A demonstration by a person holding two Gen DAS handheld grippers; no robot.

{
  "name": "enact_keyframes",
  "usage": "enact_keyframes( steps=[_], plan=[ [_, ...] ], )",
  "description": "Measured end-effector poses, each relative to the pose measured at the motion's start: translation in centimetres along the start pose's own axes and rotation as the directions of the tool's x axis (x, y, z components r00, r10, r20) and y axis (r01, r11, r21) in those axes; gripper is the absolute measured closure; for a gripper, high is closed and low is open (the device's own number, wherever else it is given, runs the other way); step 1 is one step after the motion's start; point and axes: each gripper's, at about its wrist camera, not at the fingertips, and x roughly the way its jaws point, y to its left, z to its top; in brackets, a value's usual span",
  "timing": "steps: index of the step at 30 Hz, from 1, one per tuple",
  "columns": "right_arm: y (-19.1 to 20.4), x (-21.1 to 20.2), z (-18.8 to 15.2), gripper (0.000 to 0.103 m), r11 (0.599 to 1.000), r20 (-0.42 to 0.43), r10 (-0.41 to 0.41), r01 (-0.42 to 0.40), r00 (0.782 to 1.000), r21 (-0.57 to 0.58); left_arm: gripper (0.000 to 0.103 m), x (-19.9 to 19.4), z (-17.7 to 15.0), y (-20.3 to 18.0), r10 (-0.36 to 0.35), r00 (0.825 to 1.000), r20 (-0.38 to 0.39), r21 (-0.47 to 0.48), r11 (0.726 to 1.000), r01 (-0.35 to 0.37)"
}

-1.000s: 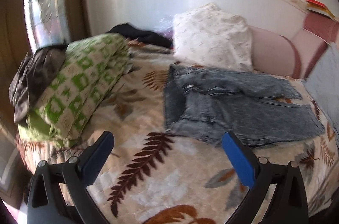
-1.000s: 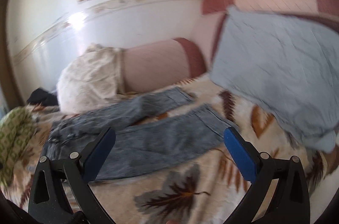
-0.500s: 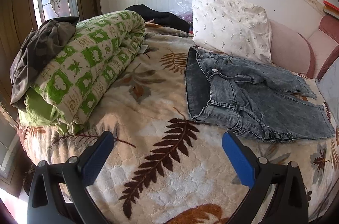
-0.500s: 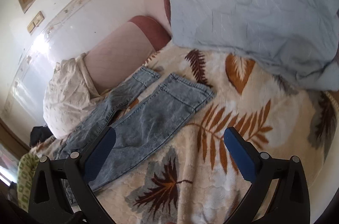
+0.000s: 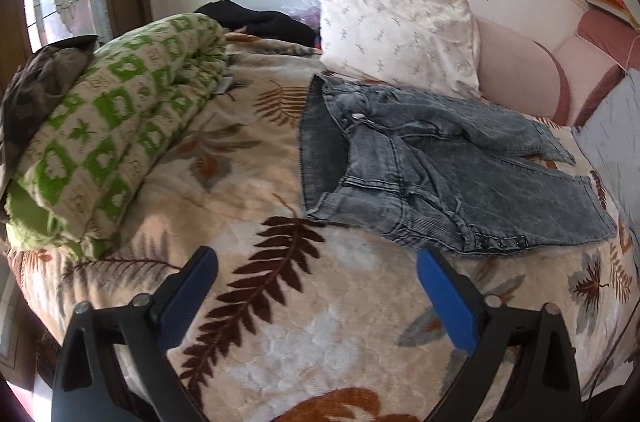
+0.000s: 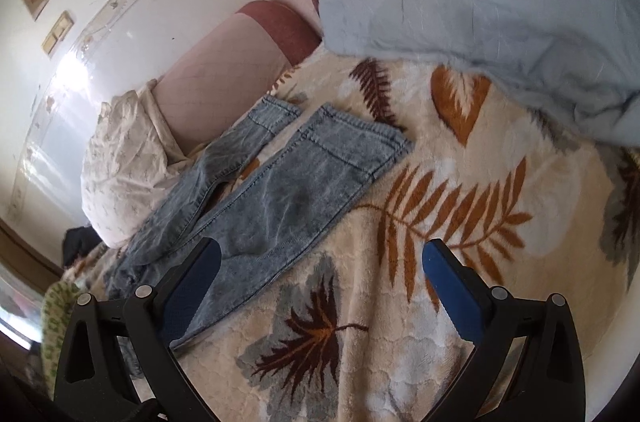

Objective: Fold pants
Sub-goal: 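Move both grippers open toward the light-blue jeans on the bed, then grasp the waistband edge with the left gripper while the right gripper grasps the leg edge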

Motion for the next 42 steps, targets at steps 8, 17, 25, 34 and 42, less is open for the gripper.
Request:
enact_keyframes(
  steps=[8, 17, 25, 34, 42],
  plan=[
    [-2.3, 1.7, 1.1, 0.009, 0.988, -0.039, 0.054, -0.048, 0.998, 0.147, 0.027, 1.2, 1.3, -0.3, -0.013, 1.0, -0.019, 0.003, 1.0, 0.013],
    [0.9, 4.4, 1.0, 0.011, 0.997, -0.088, 0.07, -0.067, 0.994, 0.039, 0.027, 1.7, 7.3, 0.2, 0.029, 0.998, 0.059, 0.034, 0.999, -0.031],
    [4.6, 7.1, -0.5, 0.011, 0.989, -0.177, 0.119, -0.131, 0.977, -0.06, 0.027, 5.4, 12.3, 2.2, 0.058, 0.996, 0.068, -0.088, 0.995, -0.052],
    [7.2, 9.3, 2.9, 0.012, 0.965, -0.199, 0.124, -0.165, 0.972, -0.204, 0.026, 12.2, 17.7, 5.5, 0.118, 0.992, -0.036, -0.023, 0.993, -0.119],
    [11.1, 16.5, 11.7, 0.012, 0.955, -0.219, 0.043, -0.105, 0.975, -0.279, 0.027, 20.3, 22.7, 4.6, 0.053, 0.987, -0.151, -0.036, 0.998, -0.059]
  ],
)
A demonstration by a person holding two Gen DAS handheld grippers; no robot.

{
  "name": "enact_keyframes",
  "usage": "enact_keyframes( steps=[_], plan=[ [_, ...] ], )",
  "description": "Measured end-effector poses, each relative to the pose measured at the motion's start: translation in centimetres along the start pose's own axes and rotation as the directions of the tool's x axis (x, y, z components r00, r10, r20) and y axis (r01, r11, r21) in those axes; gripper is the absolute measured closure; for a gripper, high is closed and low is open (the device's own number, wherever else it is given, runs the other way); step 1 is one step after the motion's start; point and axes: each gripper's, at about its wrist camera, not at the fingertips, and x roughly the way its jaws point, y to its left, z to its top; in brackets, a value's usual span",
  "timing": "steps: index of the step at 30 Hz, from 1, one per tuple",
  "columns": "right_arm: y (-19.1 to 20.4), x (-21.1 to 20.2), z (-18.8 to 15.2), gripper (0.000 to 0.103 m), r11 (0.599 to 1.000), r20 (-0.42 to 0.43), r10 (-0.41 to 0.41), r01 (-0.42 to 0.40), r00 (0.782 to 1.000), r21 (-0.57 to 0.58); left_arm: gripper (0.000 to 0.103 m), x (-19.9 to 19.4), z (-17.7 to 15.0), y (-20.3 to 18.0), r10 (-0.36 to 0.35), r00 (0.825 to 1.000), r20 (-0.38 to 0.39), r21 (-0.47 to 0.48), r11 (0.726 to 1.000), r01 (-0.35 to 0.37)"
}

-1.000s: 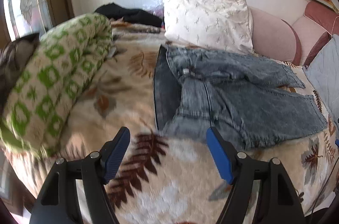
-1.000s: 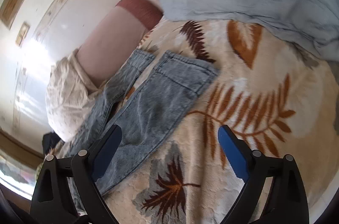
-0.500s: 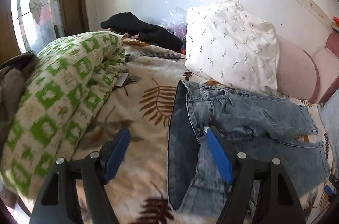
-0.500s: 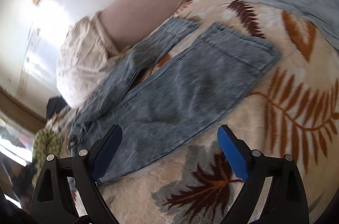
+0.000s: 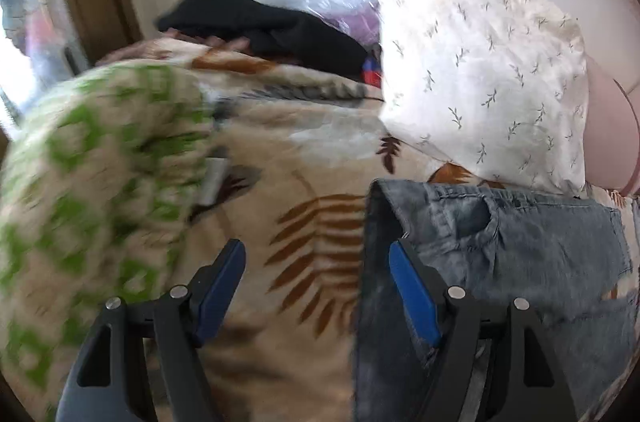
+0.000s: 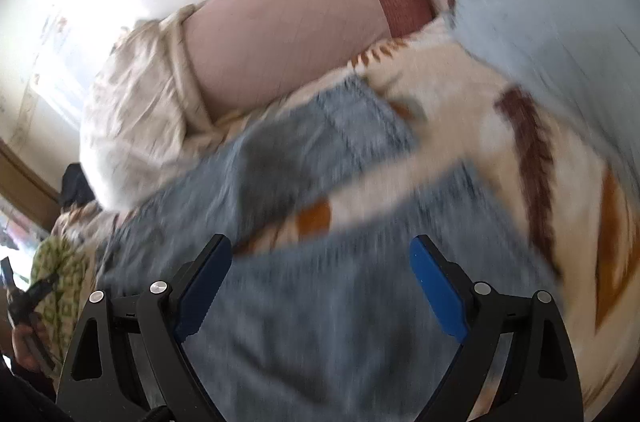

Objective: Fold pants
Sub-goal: 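Grasp the waistband edge with the left gripper while the right gripper grasps the leg edge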

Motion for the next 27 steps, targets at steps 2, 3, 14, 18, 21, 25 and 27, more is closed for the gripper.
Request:
enact_keyframes(
  steps=[2, 3, 14, 18, 21, 25, 27],
  plan=[
    [0.1, 1.6, 3.2, 0.012, 1.0, -0.006, -0.013, 0.013, 1.0, 0.006, 0.027, 1.8, 0.9, -0.7, -0.017, 0.999, -0.034, -0.008, 1.0, 0.017],
    [0.0, 2.3, 4.4, 0.014, 1.0, -0.012, -0.017, 0.017, 1.0, 0.012, 0.027, 2.8, 1.3, -1.2, -0.027, 0.998, -0.049, -0.004, 1.0, 0.027],
    [-0.3, 12.3, 15.4, 0.025, 0.986, -0.077, -0.164, 0.164, 0.983, -0.007, 0.055, 9.4, 3.3, -4.6, -0.112, 0.984, -0.142, 0.036, 0.992, 0.118],
    [-1.1, 17.0, 16.5, 0.038, 0.977, -0.15, -0.214, 0.215, 0.965, -0.01, 0.07, 11.2, 3.6, -5.2, -0.121, 0.979, -0.166, 0.036, 0.991, 0.128],
    [-2.0, 19.5, 16.6, 0.047, 0.967, -0.189, -0.25, 0.253, 0.95, -0.006, 0.081, 12.1, 3.7, -5.5, -0.146, 0.973, -0.18, 0.014, 0.988, 0.151],
    [-2.0, 21.3, 16.6, 0.05, 0.962, -0.201, -0.273, 0.273, 0.941, -0.026, 0.091, 12.9, 3.6, -6.4, -0.15, 0.97, -0.189, 0.042, 0.986, 0.161],
    [-1.3, 21.8, 16.4, 0.058, 0.949, -0.182, -0.314, 0.306, 0.932, -0.068, 0.097, 13.1, 3.5, -6.7, -0.145, 0.971, -0.189, 0.053, 0.986, 0.158]
  ],
)
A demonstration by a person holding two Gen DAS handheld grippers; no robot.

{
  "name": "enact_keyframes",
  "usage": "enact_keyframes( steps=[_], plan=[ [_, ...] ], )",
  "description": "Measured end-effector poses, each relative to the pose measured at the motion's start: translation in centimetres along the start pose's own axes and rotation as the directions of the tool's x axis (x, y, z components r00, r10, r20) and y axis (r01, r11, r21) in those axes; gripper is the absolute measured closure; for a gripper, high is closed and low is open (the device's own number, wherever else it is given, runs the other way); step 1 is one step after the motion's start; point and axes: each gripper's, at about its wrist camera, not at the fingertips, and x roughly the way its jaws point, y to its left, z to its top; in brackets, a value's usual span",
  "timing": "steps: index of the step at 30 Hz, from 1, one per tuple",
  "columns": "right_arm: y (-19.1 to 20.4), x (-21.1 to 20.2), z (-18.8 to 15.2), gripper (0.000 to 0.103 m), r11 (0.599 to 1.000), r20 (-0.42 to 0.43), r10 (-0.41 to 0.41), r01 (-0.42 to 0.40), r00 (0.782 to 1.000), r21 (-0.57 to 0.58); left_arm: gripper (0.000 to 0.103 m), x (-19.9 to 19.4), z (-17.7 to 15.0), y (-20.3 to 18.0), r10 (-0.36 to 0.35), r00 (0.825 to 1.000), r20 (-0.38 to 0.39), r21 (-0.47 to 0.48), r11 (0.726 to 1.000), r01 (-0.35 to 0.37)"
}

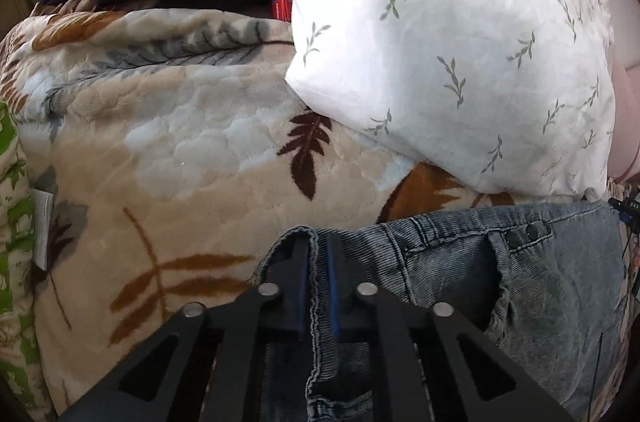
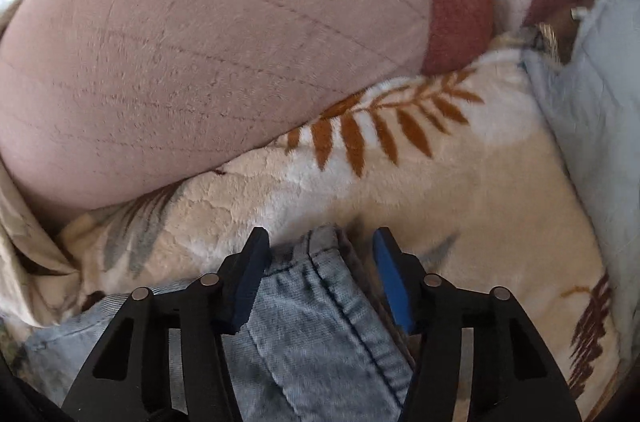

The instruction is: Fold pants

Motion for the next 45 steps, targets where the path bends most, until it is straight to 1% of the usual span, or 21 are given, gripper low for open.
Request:
enact_keyframes(
  steps=[1, 2, 4, 6, 8, 10, 13, 18, 21, 22, 23, 26, 28, 31, 34, 36, 39, 41, 43, 45],
  plan=[
    [0.3, 0.1, -0.1, 0.065, 1.0, 0.001, -0.026, 0.026, 1.0, -0.013, 0.098, 0.1, 0.0, 0.0, 0.0, 1.0, 0.001, -0.001, 1.0, 0.0],
    [0.7, 0.1, -0.3, 0.069, 0.999, 0.004, -0.038, 0.039, 0.999, -0.023, 0.098, 0.1, 0.1, 0.0, -0.005, 1.0, -0.001, -0.001, 1.0, 0.005],
    [1.2, -0.1, -0.5, 0.081, 0.998, -0.004, -0.051, 0.051, 0.999, -0.048, 0.099, 0.0, 0.2, 0.2, -0.016, 1.0, -0.005, -0.003, 1.0, 0.016],
    [1.5, -0.5, -0.8, 0.085, 0.997, -0.017, -0.052, 0.051, 0.999, -0.053, 0.099, -0.3, 0.5, 0.4, -0.025, 1.0, -0.003, -0.007, 1.0, 0.025],
    [1.6, -1.2, -1.2, 0.086, 0.997, -0.01, -0.052, 0.052, 0.999, -0.051, 0.099, -1.4, 1.2, 1.6, -0.048, 0.999, 0.011, -0.023, 0.999, 0.049],
    [1.6, -2.2, -1.7, 0.087, 0.998, 0.016, -0.041, 0.042, 0.999, -0.043, 0.099, -2.5, 1.5, 2.5, -0.07, 0.997, 0.021, -0.047, 0.996, 0.071],
    [0.9, -4.1, -2.1, 0.087, 1.0, 0.045, -0.021, 0.022, 0.999, -0.016, 0.099, -4.5, 1.6, 2.8, -0.103, 0.994, 0.043, -0.048, 0.993, 0.105],
    [0.0, -7.9, -2.9, 0.087, 1.0, 0.097, 0.019, -0.02, 0.995, 0.009, 0.099, -8.7, 1.0, 1.6, -0.138, 0.986, 0.091, -0.022, 0.99, 0.14],
    [-0.6, -10.4, -4.0, 0.087, 0.999, 0.12, 0.047, -0.049, 0.992, 0.011, 0.099, -11.9, -0.3, 0.6, -0.158, 0.98, 0.118, 0.006, 0.987, 0.158],
    [-0.4, -11.0, -3.9, 0.087, 0.998, 0.125, 0.056, -0.058, 0.991, 0.013, 0.099, -12.7, -1.0, 0.1, -0.165, 0.978, 0.124, 0.012, 0.986, 0.165],
    [-1.0, -11.1, -3.9, 0.087, 0.998, 0.129, 0.064, -0.067, 0.99, 0.017, 0.099, -13.5, -1.4, 0.0, -0.174, 0.976, 0.131, 0.017, 0.985, 0.173],
    [-2.5, -13.5, -5.6, 0.087, 0.994, 0.141, 0.096, -0.102, 0.985, 0.038, 0.099, -16.1, -3.1, -0.7, -0.198, 0.968, 0.153, 0.033, 0.98, 0.195],
    [-3.9, -15.3, -6.9, 0.088, 0.992, 0.157, 0.103, -0.112, 0.982, 0.051, 0.099, -17.7, -4.4, -0.8, -0.208, 0.964, 0.164, 0.045, 0.978, 0.203],
    [-6.5, -17.7, -9.5, 0.088, 0.987, 0.167, 0.127, -0.141, 0.978, 0.076, 0.099, -20.2, -7.4, -0.7, -0.222, 0.959, 0.177, 0.069, 0.975, 0.213],
    [-8.6, -19.4, -12.5, 0.088, 0.984, 0.173, 0.137, -0.154, 0.975, 0.09, 0.099, -22.0, -10.9, -0.3, -0.241, 0.955, 0.171, 0.066, 0.97, 0.233],
    [-10.3, -20.1, -15.0, 0.088, 0.981, 0.171, 0.144, -0.163, 0.975, 0.101, 0.099, -22.3, -13.6, 0.1, -0.236, 0.96, 0.153, 0.061, 0.972, 0.229],
    [-12.2, -20.0, -18.5, 0.088, 0.98, 0.159, 0.148, -0.167, 0.976, 0.11, 0.099, -22.2, -17.8, 0.8, -0.236, 0.964, 0.12, 0.049, 0.972, 0.231],
    [-13.2, -19.6, -20.6, 0.088, 0.979, 0.144, 0.149, -0.166, 0.978, 0.118, 0.099, -21.4, -20.4, 1.3, -0.234, 0.968, 0.089, 0.034, 0.972, 0.232],
    [-14.2, -19.2, -22.8, 0.088, 0.976, 0.128, 0.159, -0.175, 0.979, 0.128, 0.099, -20.2, -22.9, 2.1, -0.25, 0.967, 0.053, 0.003, 0.968, 0.25],
    [-15.0, -18.6, -24.9, 0.088, 0.972, 0.115, 0.169, -0.185, 0.979, 0.142, 0.099, -19.0, -24.6, 2.6, -0.237, 0.971, 0.03, -0.02, 0.971, 0.238]
  ],
)
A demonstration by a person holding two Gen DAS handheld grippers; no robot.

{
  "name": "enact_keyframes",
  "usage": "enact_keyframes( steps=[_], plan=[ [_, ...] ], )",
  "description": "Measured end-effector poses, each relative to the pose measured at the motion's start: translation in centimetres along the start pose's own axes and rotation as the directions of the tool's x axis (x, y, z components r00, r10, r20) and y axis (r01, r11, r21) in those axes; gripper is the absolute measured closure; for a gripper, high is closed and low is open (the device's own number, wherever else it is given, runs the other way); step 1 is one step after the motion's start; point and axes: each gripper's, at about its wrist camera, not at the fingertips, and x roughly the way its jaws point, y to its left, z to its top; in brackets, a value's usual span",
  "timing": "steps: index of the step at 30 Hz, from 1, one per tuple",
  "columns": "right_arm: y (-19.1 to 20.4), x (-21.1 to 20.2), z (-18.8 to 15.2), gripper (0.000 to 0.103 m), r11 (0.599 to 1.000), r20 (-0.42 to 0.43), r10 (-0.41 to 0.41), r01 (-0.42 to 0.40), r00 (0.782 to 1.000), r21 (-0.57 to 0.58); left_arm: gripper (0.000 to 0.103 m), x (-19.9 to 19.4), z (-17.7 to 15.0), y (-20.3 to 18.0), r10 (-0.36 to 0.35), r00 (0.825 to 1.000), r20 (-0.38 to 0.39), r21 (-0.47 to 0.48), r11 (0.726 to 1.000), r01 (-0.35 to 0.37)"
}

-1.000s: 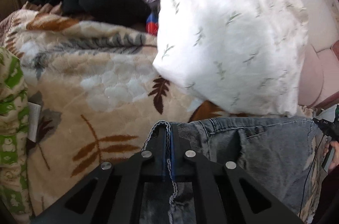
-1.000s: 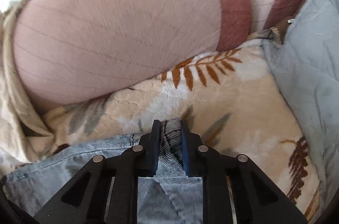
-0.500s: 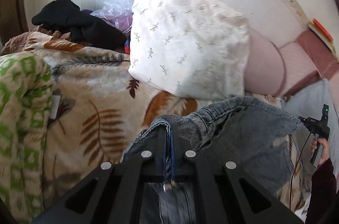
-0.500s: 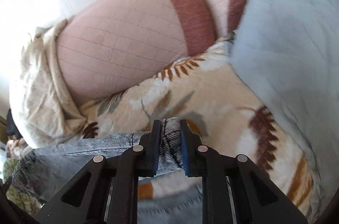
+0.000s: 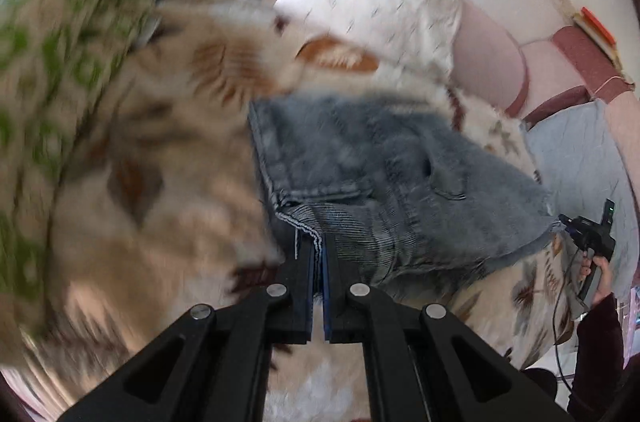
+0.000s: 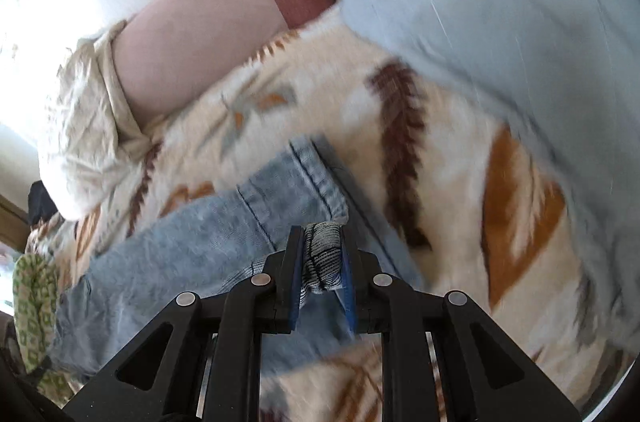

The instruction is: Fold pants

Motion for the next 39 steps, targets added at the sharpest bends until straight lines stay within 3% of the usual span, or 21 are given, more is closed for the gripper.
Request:
enact_keyframes(
  steps=[7, 12, 15, 17, 21, 24, 29, 32, 35, 37, 39],
  plan=[
    [-2.8, 1.0, -4.2, 0.088, 1.0, -0.032, -0.007, 0.008, 0.999, 0.021, 0.099, 0.6, -2.0, 0.6, 0.008, 0.999, 0.036, -0.026, 1.0, -0.007],
    [-3.0, 1.3, -4.7, 0.084, 1.0, -0.058, -0.011, 0.009, 0.998, -0.027, 0.092, -0.5, -2.5, 0.7, 0.034, 0.997, 0.065, -0.023, 0.999, -0.032],
    [-2.3, 0.6, -3.8, 0.068, 0.995, -0.087, -0.059, 0.052, 0.994, -0.089, 0.092, -3.0, -2.8, -0.5, 0.129, 0.978, 0.162, 0.028, 0.99, -0.136],
    [-2.2, -0.4, -3.1, 0.066, 0.993, -0.066, -0.045, 0.038, 0.997, -0.112, 0.092, -4.3, -2.6, -1.8, 0.166, 0.96, 0.226, 0.079, 0.979, -0.188],
    [-1.0, -2.0, 0.1, 0.039, 0.995, -0.003, 0.005, -0.005, 1.0, -0.098, 0.091, -6.0, -1.5, -4.9, 0.113, 0.945, 0.308, 0.133, 0.978, -0.16],
    [0.2, -1.1, 2.5, 0.039, 0.995, 0.017, 0.022, -0.02, 1.0, -0.093, 0.091, -5.6, -0.7, -7.2, 0.056, 0.945, 0.323, 0.173, 0.978, -0.117],
    [1.0, 3.9, 5.4, 0.039, 0.998, -0.084, -0.009, 0.005, 0.996, -0.057, 0.091, -2.7, -0.9, -9.5, 0.013, 0.965, 0.263, 0.207, 0.976, -0.07],
    [1.0, 6.3, 6.1, 0.043, 0.998, -0.145, -0.02, 0.01, 0.989, -0.064, 0.091, -1.1, -1.6, -10.3, 0.021, 0.973, 0.232, 0.236, 0.969, -0.077],
    [1.3, 8.5, 5.9, 0.065, 0.997, -0.227, -0.021, 0.004, 0.974, -0.072, 0.091, -0.2, -2.1, -10.3, 0.028, 0.978, 0.208, 0.235, 0.969, -0.078],
    [1.8, 9.1, 5.5, 0.086, 0.993, -0.24, -0.01, -0.018, 0.971, -0.113, 0.091, 0.1, -2.1, -10.0, 0.033, 0.98, 0.196, 0.22, 0.972, -0.077],
    [2.2, 8.7, 5.2, 0.091, 0.991, -0.224, -0.018, -0.011, 0.974, -0.131, 0.091, 0.1, -2.1, -9.7, 0.044, 0.98, 0.195, 0.205, 0.975, -0.085]
  ],
)
